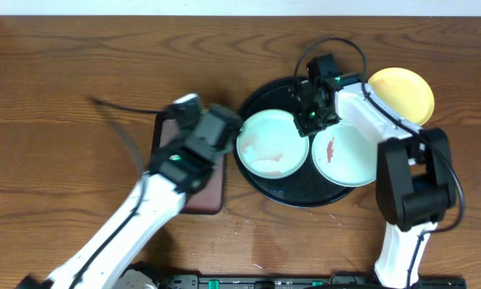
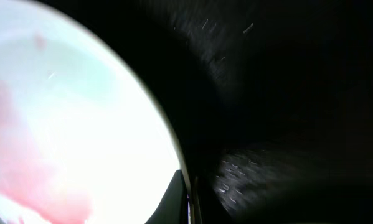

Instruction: Clean dirty plates on tray and stack at the side

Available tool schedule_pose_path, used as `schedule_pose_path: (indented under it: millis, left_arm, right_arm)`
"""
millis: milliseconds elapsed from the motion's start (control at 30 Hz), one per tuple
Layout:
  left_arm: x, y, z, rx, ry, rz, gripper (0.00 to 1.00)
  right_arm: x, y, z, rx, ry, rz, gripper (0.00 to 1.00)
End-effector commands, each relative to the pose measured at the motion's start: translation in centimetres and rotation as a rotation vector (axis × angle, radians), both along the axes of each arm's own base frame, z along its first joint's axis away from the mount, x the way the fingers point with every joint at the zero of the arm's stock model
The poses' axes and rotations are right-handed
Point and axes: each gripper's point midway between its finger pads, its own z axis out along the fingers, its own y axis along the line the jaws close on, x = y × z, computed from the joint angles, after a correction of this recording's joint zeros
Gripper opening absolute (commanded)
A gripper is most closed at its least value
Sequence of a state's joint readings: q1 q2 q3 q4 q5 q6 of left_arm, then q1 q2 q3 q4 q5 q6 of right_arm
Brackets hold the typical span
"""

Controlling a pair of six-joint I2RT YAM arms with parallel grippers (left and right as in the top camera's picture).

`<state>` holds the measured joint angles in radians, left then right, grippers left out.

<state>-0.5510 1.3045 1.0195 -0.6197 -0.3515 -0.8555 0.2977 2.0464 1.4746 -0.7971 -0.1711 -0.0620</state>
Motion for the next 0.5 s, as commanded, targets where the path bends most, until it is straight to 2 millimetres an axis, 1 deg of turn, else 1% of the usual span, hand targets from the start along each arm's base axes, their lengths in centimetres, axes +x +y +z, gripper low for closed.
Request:
schedule_pose_path:
  millis: [0,100,133,167,367,433,467]
  left_arm:
    - [-0.8,5.0,0.3,0.064,0.031,0.114,0.07]
    - [-1.8,8.3,-0.6,0.091,0.105,0.201,0.08]
    - [-2.2,9.1,-0.9,0.094,0.129,0.223,0.08]
    - [-2.4,9.8,-1.3,0.088,0.155,0.243,0.08]
    - [-2.9,11.1,-2.2,0.059,0.211,0.259,0.08]
    - [-2.9,11.3,-2.2,0.069,0.216,0.249,0.07]
    - [-2.9,11.4,-2.2,0.073,0.219,0.245,0.07]
  right_arm:
    - [2.6,-1.1,7.2,-0.123,-0.244,-0.046,0.01]
    - [3.1,-1.9,11.5,-0.26,-0.402,-0.056,0.01]
    - [3.1,-2.0,12.6,-0.298,-0.444,-0.054,0.01]
    - [3.2,-2.2,14.3,-0.359,-0.509,-0.046,0.01]
    - [2.6,-1.7,21.4,-0.624,-0.762,-0.012,0.01]
    - [2.1,-1.2,23.2,-0.71,-0.824,0.008,0.01]
    - [1.8,-0.6,24.2,-0.76,-0.855,0.035,0.01]
